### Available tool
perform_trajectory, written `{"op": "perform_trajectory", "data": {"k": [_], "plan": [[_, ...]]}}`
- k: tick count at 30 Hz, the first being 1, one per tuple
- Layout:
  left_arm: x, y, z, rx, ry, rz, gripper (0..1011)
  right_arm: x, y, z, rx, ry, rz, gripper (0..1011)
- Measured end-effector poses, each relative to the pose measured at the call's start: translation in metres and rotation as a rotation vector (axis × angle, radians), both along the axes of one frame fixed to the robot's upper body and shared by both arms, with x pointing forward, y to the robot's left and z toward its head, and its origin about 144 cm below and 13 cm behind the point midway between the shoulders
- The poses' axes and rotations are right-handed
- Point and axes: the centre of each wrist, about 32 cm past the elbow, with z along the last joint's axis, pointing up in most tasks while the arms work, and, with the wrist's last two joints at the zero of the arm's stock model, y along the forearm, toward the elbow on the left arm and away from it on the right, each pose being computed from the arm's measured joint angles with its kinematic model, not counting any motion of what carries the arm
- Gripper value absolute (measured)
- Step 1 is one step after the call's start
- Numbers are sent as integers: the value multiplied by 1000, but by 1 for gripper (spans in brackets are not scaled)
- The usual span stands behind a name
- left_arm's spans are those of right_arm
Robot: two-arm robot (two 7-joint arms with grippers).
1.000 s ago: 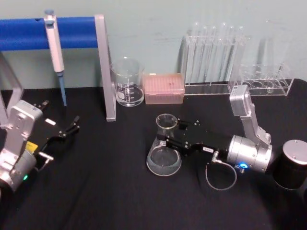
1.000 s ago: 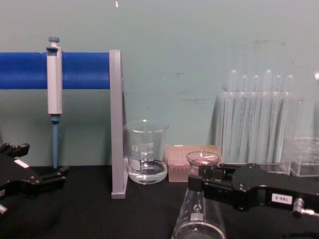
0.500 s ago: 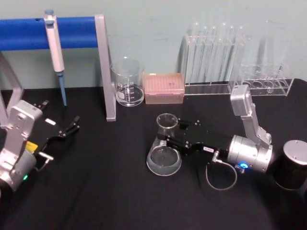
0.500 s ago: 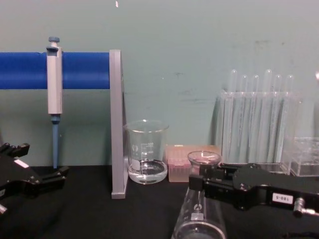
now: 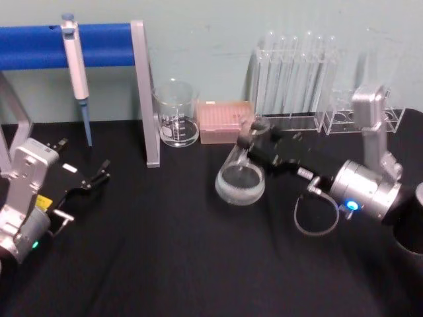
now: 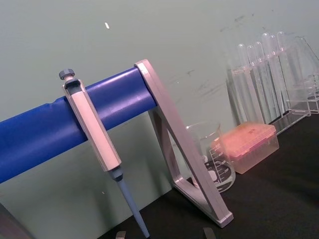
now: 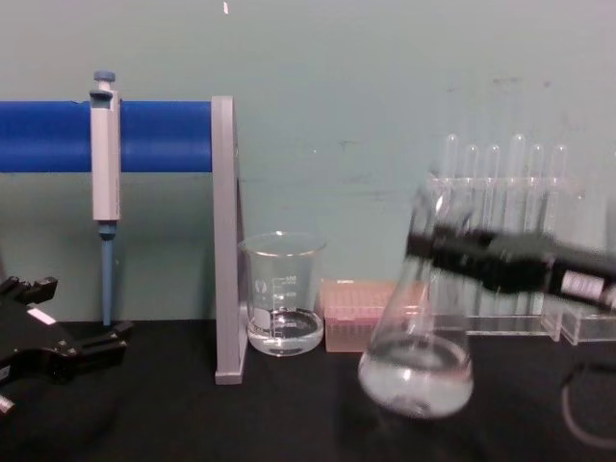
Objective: Grasp the erlenmeyer flask with one hand, shake it three times, then place it back.
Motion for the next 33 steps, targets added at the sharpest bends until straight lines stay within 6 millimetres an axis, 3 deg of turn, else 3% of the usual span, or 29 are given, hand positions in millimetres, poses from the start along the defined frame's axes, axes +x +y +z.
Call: {"op": "perform_trajectory", "data": {"k": [6,13,22,33], "plan": [[0,0,0,0,0,0,1001,-21,4,30,23,-51,-171,450],[0,0,0,0,0,0,1001,-37,13,44,31,-99,-329,450],[0,0,0,0,0,0,1001,-46,16,46,5,-100,-480,450],[0,0,0,0,0,0,1001,-47,18,45,-14,-101,-508,449]]}}
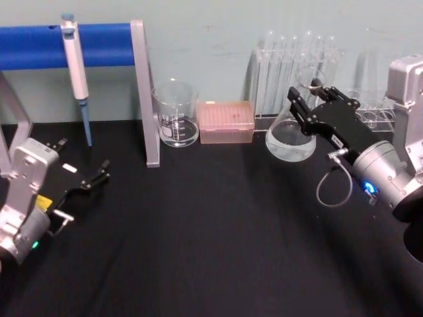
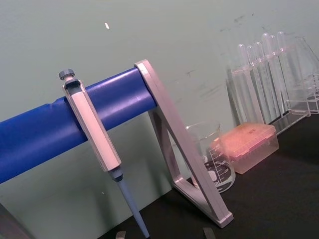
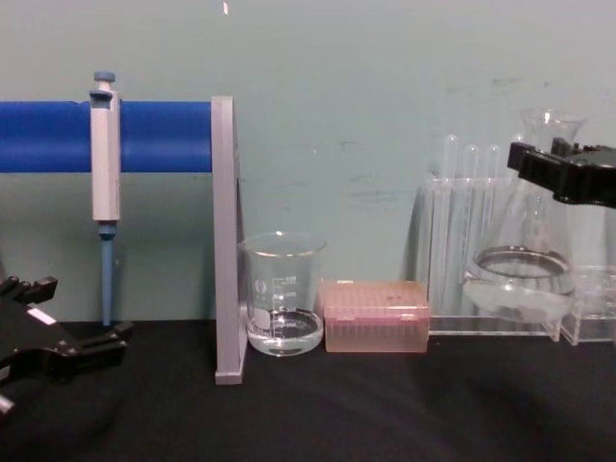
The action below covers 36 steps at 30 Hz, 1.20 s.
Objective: Grasp the erlenmeyer flask with one hand, shake it three times, then place it back.
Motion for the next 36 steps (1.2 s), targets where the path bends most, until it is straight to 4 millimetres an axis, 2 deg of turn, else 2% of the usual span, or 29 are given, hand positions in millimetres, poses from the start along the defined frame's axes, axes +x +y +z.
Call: {"op": "perform_trajectory", "data": {"k": [11,27,36], "plan": [[0,0,0,0,0,0,1001,6,6,0,-32,-3,114,450],[0,0,0,0,0,0,1001,17,42,-1,-44,-1,566,450],[0,0,0,0,0,0,1001,21,50,-2,-37,-3,657,450]]}}
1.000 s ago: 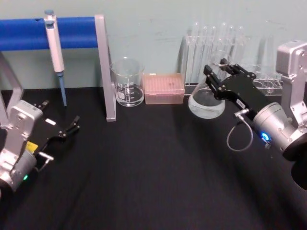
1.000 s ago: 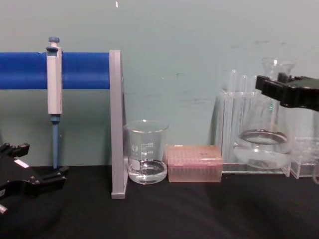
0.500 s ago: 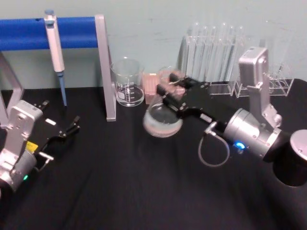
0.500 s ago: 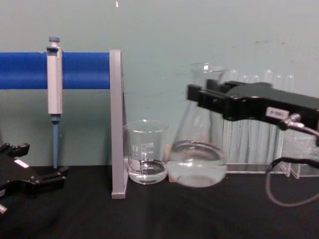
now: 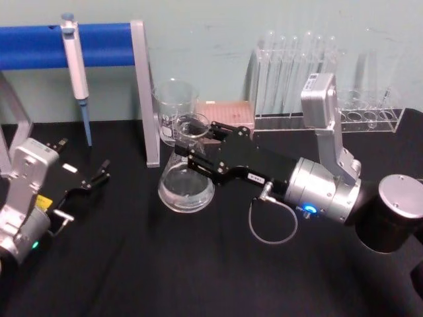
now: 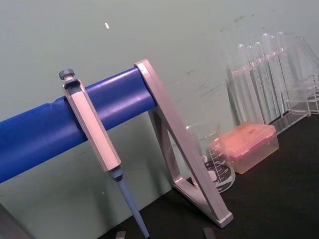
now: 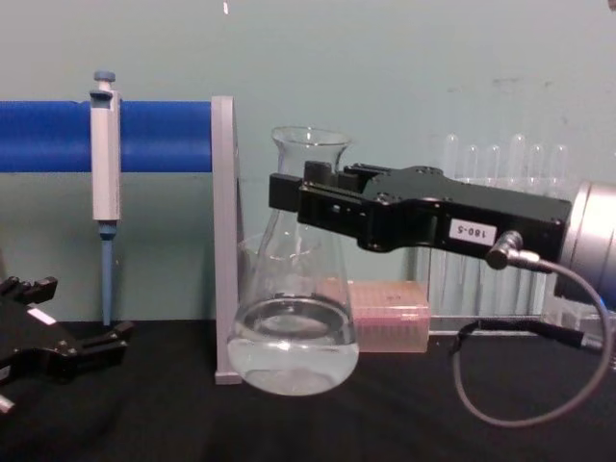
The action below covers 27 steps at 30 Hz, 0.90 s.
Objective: Grasp the erlenmeyer flask with one hand, shake it three times, then place it back.
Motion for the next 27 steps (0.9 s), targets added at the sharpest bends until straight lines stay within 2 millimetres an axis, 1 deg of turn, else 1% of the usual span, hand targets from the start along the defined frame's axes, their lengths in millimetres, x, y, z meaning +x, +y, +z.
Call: {"op": "perform_trajectory", "data": {"k": [5,8,18,21,22,25,27], "plan": [[0,0,0,0,0,0,1001,3,-3,-1,9,9,-6,449],[0,0,0,0,0,0,1001,5,-7,-2,20,10,-43,450],[0,0,0,0,0,0,1001,8,-41,-1,50,-6,-311,449],[0,0,0,0,0,0,1001,7,-55,-1,50,-14,-421,450],[0,0,0,0,0,0,1001,7,-55,-1,50,-14,-421,450],[0,0,0,0,0,0,1001,4,-70,1,44,-29,-530,450],[0,0,0,0,0,0,1001,2,-75,1,39,-33,-570,450]]}}
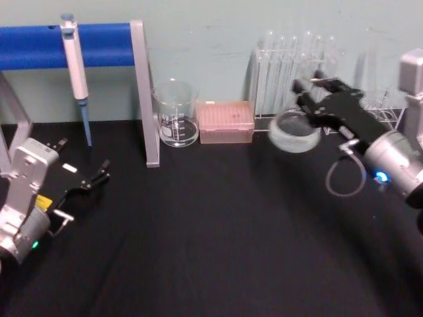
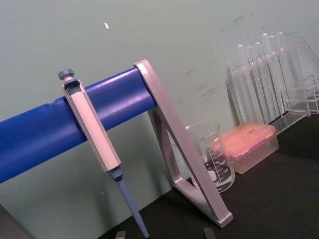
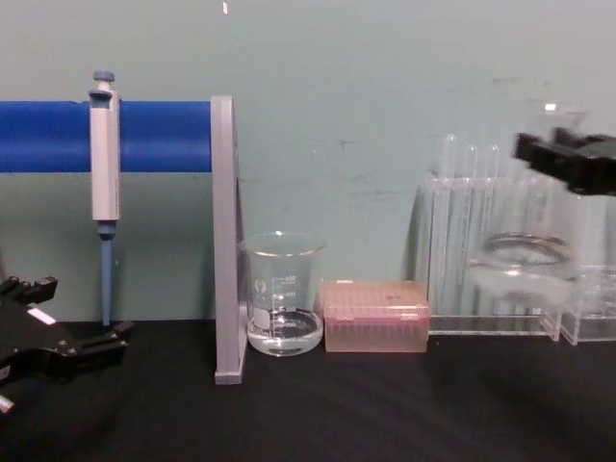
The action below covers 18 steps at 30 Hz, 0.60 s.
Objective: Grasp the erlenmeyer flask with one hand, shake it three times, then place it back.
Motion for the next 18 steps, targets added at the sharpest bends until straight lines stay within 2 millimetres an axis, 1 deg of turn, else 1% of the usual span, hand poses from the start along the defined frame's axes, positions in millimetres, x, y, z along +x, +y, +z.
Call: {"op": "perform_trajectory", "data": {"k": [5,9,13,18], "plan": [[0,0,0,0,0,0,1001,-6,-16,1,-9,2,-116,449],[0,0,0,0,0,0,1001,-9,-23,1,-16,8,-158,450],[0,0,0,0,0,0,1001,-9,-22,1,-18,16,-152,449],[0,0,0,0,0,0,1001,-5,-10,0,0,34,-62,450]]}}
